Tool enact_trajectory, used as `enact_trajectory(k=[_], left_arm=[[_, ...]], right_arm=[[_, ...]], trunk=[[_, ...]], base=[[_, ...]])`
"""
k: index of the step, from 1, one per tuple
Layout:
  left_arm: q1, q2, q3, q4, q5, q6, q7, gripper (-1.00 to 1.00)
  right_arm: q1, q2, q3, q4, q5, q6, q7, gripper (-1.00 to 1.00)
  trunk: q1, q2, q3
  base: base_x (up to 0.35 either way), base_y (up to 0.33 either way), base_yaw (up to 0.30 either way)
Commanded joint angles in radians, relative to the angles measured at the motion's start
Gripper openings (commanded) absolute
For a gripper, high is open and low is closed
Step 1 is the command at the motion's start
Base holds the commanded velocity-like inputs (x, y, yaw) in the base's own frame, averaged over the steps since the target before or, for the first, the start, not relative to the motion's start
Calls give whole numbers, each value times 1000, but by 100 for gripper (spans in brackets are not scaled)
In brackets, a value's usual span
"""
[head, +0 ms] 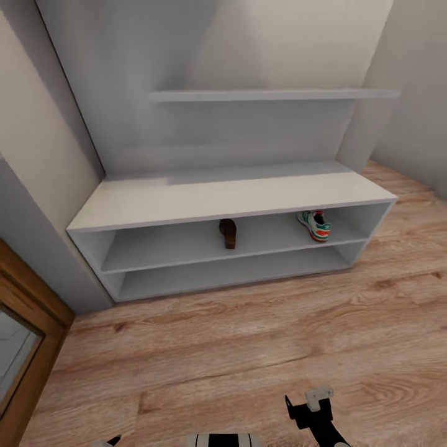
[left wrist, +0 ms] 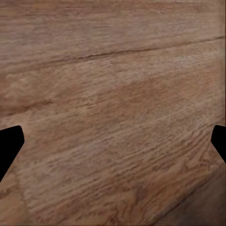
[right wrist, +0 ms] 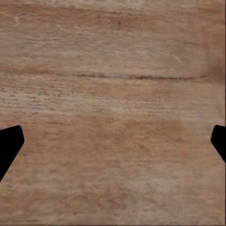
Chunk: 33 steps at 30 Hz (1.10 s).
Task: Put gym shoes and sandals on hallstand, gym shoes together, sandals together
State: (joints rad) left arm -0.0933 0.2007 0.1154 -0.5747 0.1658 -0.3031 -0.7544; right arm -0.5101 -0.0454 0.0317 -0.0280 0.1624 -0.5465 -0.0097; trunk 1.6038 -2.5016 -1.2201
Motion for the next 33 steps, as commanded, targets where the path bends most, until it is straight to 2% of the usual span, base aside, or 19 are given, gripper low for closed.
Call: enact_trajectory(k=[1,6,12,21,23,24,29,33], left_arm=[[0,0,2,1,6,0,-5,100],[0,-1,3,2,7,1,22,100],[0,0,4,3,12,0,59,100],[0,-1,7,27,12,-1,68,100],[0,-1,7,29,12,-1,69,100],[0,-1,7,31,12,-1,70,100],[0,0,8,32,12,-1,70,100],[0,-1,13,32,12,-1,70,100]], right_arm=[[-1,-1,4,1,-12,-3,-1,100],[2,-9,4,2,-75,-3,-1,100],[11,-32,4,2,-86,-3,0,100],[21,-51,4,1,-102,-3,-1,100],[22,-53,4,1,-120,-3,-1,100],[22,-55,4,1,-166,-3,-1,100],[22,-62,5,2,-239,-3,2,100],[22,-62,6,2,-249,-3,3,100]], trunk=[[0,0,-1],[0,0,-1],[0,0,-1],[0,0,-1],[0,0,-1],[0,0,-1],[0,0,-1],[0,0,-2]], base=[[0,0,-300],[0,0,-300],[0,0,-300],[0,0,-300],[0,0,-300],[0,0,-300],[0,0,-300],[0,0,-300]])
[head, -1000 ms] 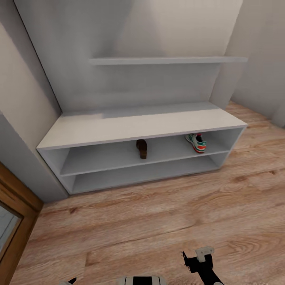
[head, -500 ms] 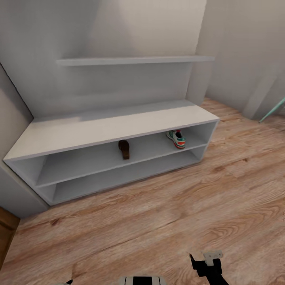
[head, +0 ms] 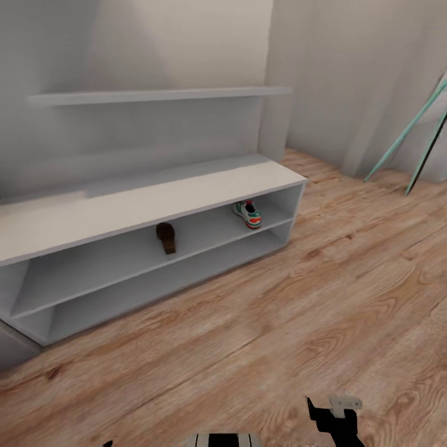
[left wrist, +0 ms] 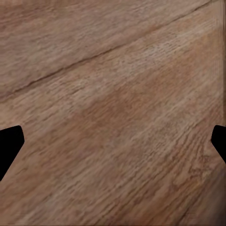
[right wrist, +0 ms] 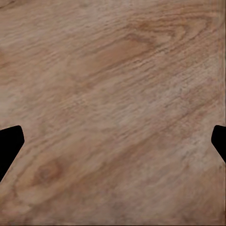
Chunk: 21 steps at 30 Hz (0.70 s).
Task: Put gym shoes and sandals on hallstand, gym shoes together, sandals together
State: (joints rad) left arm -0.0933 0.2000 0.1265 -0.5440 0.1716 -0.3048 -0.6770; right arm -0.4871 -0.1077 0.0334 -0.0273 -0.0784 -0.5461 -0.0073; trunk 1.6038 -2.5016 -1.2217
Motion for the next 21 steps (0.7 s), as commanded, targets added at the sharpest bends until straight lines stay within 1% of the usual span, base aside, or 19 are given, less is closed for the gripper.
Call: enact_trajectory(k=[1,8,21], left_arm=[[0,0,4,1,6,1,-7,100],[0,-1,18,1,6,1,-7,100],[0,-1,22,1,6,1,-7,100]], right_arm=[[-1,1,5,1,-10,-3,1,100],[-1,3,6,1,-14,-3,1,100],[3,6,6,1,-15,-2,3,100]], trunk=[[0,0,-1],[0,0,-4],[0,0,-9]], base=[[0,0,-300],[0,0,-300],[0,0,-300]])
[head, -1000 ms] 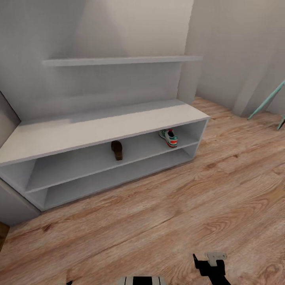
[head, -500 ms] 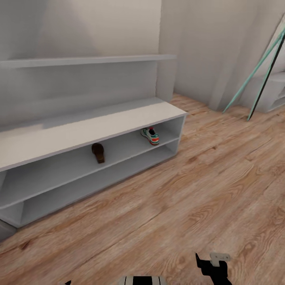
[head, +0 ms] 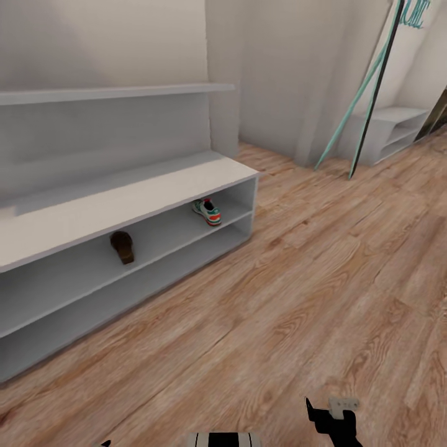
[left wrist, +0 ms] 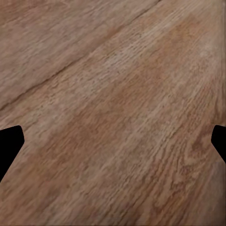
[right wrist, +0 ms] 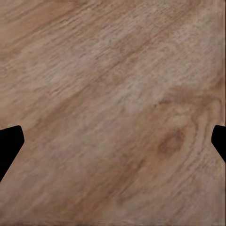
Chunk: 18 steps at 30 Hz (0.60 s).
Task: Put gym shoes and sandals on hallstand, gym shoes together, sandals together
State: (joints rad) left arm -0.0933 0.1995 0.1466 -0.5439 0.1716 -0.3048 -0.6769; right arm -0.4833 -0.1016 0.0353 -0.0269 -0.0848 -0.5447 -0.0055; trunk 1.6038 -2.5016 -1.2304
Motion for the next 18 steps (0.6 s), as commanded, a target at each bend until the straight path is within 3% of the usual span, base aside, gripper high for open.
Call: enact_trajectory(k=[1,18], left_arm=[[0,0,2,1,6,1,-7,100],[0,0,2,1,5,1,-7,100]], right_arm=[[0,0,5,1,-9,-3,1,100],[3,0,5,1,-9,-3,0,100]], trunk=[[0,0,-1],[0,0,-8]], base=[[0,0,-300],[0,0,-300]])
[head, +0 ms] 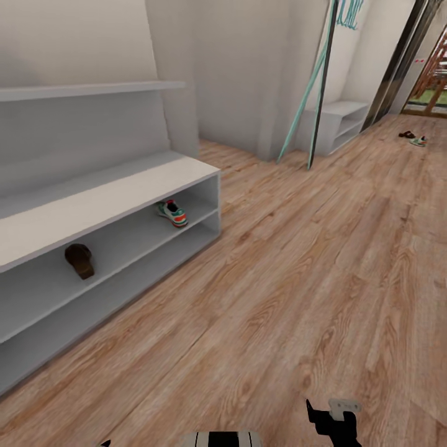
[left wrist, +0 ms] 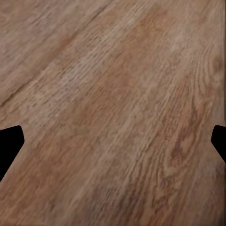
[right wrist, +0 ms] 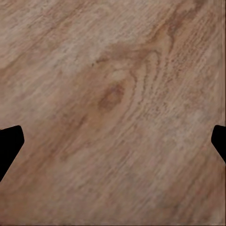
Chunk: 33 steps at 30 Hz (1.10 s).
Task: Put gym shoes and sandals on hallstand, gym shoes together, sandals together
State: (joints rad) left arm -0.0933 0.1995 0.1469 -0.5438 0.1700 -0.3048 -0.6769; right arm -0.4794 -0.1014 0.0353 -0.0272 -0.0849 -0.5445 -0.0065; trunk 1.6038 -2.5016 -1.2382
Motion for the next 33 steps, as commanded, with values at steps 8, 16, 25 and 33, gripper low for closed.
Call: enact_trajectory(k=[8,16,25,33], left_arm=[[0,0,2,1,7,1,-7,100],[0,1,2,1,6,1,-7,100],[0,1,2,1,6,1,-8,100],[0,0,1,1,6,1,-8,100]], right_arm=[[-1,0,5,1,-9,-3,1,100],[-1,0,5,1,-9,-3,0,100],[-1,0,5,1,-9,-3,1,100],[-1,0,5,1,-9,-3,1,100]], trunk=[[0,0,-4],[0,0,-8],[0,0,-11],[0,0,-15]], base=[[0,0,-300],[0,0,-300],[0,0,-300],[0,0,-300]])
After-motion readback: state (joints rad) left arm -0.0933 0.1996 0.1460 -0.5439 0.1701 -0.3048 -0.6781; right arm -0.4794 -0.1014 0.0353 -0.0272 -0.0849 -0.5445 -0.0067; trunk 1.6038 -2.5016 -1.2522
